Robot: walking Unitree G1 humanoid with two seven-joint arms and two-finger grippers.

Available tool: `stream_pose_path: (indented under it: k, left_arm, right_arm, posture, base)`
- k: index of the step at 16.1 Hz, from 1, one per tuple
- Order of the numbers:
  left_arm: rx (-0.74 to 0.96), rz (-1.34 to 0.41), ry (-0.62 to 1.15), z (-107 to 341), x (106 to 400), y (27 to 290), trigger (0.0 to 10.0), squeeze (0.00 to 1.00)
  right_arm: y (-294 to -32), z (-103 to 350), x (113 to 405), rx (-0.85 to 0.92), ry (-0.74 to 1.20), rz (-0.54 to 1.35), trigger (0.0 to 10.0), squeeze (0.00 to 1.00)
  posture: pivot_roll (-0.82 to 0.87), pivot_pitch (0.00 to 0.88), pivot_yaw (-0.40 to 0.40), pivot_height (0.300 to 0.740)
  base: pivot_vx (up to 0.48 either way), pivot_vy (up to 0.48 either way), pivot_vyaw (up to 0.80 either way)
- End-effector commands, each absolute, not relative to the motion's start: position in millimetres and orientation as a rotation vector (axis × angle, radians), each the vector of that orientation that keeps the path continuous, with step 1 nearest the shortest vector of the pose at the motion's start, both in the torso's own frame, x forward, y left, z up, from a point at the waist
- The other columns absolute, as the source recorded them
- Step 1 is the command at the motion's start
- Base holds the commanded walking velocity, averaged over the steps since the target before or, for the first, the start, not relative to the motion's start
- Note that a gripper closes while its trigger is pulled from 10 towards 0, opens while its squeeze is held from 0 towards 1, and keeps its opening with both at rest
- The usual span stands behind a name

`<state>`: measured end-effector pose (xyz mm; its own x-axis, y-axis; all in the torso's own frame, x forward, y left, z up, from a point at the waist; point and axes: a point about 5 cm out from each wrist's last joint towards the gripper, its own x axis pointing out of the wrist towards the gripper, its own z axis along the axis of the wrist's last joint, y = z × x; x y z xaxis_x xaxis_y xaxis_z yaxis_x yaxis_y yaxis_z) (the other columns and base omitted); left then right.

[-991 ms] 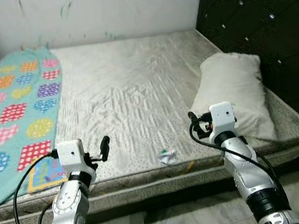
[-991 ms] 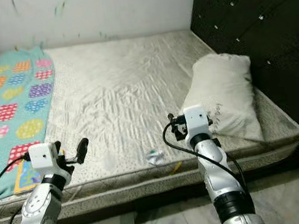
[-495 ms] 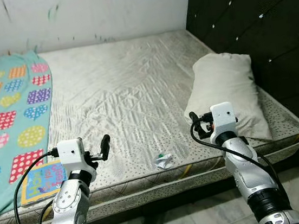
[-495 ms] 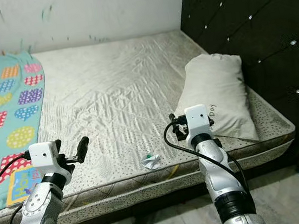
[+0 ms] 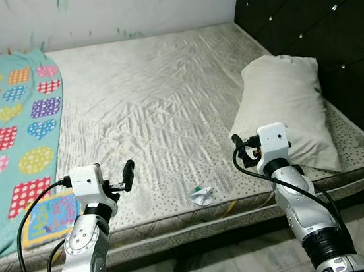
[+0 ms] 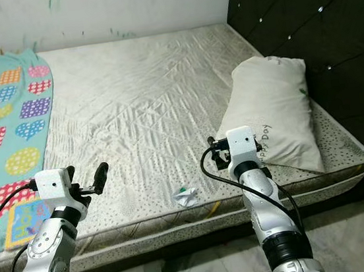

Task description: Clean up the room

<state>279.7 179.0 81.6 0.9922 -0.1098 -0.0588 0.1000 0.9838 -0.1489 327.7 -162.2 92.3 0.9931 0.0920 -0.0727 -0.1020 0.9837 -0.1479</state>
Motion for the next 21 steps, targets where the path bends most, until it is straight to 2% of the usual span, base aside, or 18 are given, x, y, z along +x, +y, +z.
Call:
stream_pose_path:
  k: [1, 5, 17, 21]
  left_arm:
    - [-0.137, -0.111, 0.084, 78.8, 279.8, 178.3, 10.0, 0.00]
    - [-0.133, -0.113, 0.083, 78.6, 280.7, 177.7, 10.0, 0.00]
    - [-0.129, -0.121, 0.083, 78.2, 282.6, 176.1, 10.0, 0.00]
    - [-0.136, -0.122, 0.082, 78.2, 283.2, 175.9, 10.0, 0.00]
  right_arm:
    - [-166.0, 94.1, 328.9, -0.161, 0.055, 0.092, 10.0, 0.00]
    - [-166.0, 93.6, 329.3, -0.172, 0.053, 0.097, 10.0, 0.00]
    - [-167.9, 93.1, 330.6, -0.180, 0.048, 0.094, 10.0, 0.00]
    - [-168.7, 92.5, 330.3, -0.183, 0.049, 0.092, 10.0, 0.00]
  posture:
    - [-0.06, 0.000, -0.024, 0.740]
    - [-0.05, 0.000, -0.025, 0.740]
    - [-0.06, 0.000, -0.025, 0.740]
    - [-0.06, 0.000, -0.024, 0.740]
  base:
    - [0.000, 0.000, 0.00]
    - [0.000, 0.000, 0.00]
    - [0.272, 0.000, 0.00]
    - [0.127, 0.000, 0.00]
